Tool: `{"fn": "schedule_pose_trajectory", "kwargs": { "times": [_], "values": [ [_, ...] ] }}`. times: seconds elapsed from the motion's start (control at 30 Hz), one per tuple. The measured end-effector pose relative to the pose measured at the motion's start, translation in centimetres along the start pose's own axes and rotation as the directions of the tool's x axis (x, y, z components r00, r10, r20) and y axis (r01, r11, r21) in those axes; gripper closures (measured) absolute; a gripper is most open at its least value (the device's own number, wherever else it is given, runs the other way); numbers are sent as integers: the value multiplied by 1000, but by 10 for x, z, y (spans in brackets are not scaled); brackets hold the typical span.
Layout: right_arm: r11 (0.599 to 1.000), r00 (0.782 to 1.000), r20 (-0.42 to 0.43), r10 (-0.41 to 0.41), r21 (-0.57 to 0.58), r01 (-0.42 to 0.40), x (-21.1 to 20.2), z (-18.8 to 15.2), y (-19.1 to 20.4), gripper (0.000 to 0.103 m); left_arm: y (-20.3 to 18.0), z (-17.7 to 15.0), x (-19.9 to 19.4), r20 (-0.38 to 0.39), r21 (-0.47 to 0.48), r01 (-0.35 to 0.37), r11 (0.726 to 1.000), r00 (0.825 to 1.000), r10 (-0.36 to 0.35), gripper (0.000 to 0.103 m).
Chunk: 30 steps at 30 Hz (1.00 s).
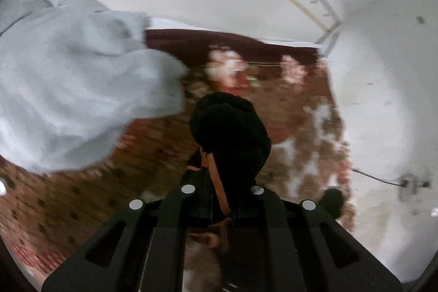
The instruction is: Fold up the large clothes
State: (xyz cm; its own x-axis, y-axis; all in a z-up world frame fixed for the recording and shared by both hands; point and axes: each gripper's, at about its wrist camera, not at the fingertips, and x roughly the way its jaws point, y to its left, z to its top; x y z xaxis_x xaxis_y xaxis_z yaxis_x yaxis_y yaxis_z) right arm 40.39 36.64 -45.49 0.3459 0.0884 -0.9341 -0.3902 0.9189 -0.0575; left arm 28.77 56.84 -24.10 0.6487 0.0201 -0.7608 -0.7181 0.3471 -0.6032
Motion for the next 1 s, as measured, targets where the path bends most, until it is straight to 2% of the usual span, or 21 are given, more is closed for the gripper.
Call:
{"fn": "schedule_pose_trajectory", "kwargs": {
  "times": [0.07,0.17,0.3,0.43,0.53,0.67,0.73,0.77,0.87,0.97,1.0],
  "values": [
    [1000,1000,-3,-1,21,1,4,0,1,5,-35,-20,-20,19,22,75,997,997,-76,96],
    [999,1000,22,-6,31,5,0,-4,4,5,-89,-67,-34,4,20,196,980,981,-196,96],
    [1000,998,66,1,21,-2,-10,-12,2,5,-175,-158,-30,-58,51,352,935,935,-349,96],
    [999,997,79,25,35,-28,-13,-25,-11,5,-244,-249,-2,-138,141,414,899,908,-396,96],
    [997,994,88,61,42,-65,-10,-32,-22,5,-283,-319,36,-204,148,431,890,894,-399,96],
    [991,985,112,134,11,-136,-11,-40,-29,5,-309,-406,88,-269,156,419,894,889,-370,96],
    [983,978,102,182,-37,-180,-9,-43,-32,5,-313,-460,122,-336,117,418,901,870,-360,96],
    [980,975,103,197,-53,-192,-9,-44,-32,5,-315,-480,136,-368,129,406,905,867,-337,96],
    [956,949,129,287,-103,-275,-13,-53,-43,5,-332,-540,171,-416,259,374,890,875,-247,96],
    [935,927,155,342,-152,-320,-15,-61,-50,5,-342,-584,198,-421,388,307,869,898,-129,96],
    [927,918,170,358,-184,-327,-15,-65,-52,5,-345,-601,207,-404,462,259,848,913,-58,96]
  ]
}}
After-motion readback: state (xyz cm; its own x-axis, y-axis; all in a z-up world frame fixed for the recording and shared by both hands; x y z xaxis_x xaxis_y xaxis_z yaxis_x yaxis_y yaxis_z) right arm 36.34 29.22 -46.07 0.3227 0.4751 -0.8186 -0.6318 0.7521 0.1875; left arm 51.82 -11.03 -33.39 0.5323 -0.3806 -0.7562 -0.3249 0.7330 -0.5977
